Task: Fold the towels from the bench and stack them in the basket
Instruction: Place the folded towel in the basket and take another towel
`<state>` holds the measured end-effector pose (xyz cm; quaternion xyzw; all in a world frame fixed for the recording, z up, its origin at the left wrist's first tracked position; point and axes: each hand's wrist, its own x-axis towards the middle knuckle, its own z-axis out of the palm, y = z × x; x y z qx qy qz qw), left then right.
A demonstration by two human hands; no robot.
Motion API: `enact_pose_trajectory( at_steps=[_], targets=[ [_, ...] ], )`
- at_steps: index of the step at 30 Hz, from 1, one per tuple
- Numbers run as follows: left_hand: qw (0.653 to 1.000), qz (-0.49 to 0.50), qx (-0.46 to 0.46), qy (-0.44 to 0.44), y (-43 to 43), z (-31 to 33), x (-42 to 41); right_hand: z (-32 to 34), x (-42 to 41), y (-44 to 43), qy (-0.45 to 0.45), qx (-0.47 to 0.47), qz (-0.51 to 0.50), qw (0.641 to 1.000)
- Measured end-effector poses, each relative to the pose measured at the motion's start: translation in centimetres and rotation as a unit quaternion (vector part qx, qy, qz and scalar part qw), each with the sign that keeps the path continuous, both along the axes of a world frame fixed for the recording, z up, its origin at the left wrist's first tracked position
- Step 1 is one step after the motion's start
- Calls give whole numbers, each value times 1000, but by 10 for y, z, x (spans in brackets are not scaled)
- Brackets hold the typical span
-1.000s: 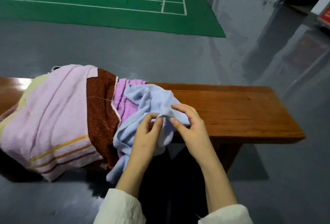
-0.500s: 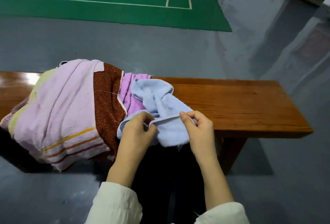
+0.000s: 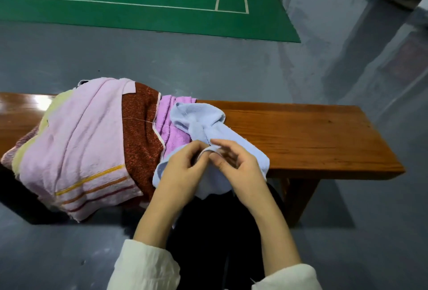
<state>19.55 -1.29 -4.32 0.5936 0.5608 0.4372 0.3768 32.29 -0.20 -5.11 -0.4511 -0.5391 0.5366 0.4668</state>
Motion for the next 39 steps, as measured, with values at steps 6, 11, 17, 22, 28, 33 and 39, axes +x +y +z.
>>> enact_pose_trajectory(
  at_steps=[6,11,17,22,28,33,39],
  targets=[
    [992,45,20,118,-1,5,-8,3,12,-1,-28,8,-41,999],
    [984,81,39,154,0,-5,-17,2,14,-5,-23,29,-131,991],
    [973,135,40,180,-2,-17,-47,0,26,-4,-25,51,-204,977],
    [965,184,39,184,-3,-23,-67,-7,35,-1,-11,29,-263,964],
    [973,176,19,150,-10,-26,-90,-18,52,1,-13,-6,-321,947],
    [978,202,50,-17,-8,-27,-87,-22,55,0,-5,-23,-316,948],
    [986,108,92,-83,-2,0,-29,2,33,-1,5,24,-161,987]
  ],
)
